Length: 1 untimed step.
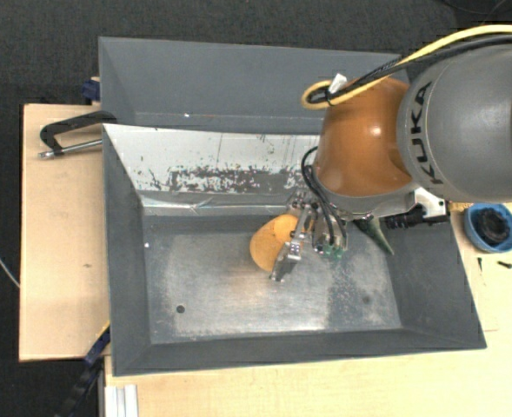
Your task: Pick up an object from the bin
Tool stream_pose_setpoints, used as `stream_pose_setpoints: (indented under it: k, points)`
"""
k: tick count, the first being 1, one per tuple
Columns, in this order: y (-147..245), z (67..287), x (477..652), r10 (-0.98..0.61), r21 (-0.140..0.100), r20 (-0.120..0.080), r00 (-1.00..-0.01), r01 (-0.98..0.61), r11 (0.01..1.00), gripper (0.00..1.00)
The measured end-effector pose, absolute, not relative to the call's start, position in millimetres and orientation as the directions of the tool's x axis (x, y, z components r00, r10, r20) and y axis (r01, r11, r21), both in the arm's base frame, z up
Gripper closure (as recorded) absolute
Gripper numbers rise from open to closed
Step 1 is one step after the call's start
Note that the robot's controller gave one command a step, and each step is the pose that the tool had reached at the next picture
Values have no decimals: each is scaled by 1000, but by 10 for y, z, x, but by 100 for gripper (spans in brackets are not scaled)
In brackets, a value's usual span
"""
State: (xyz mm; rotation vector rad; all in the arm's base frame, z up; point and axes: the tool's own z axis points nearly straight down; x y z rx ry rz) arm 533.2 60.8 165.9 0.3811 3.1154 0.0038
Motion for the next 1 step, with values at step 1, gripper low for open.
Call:
stream_pose_setpoints:
  k: [1]
  points:
    - [1099,2124,5468,280,8,-8,-960,280,960,100]
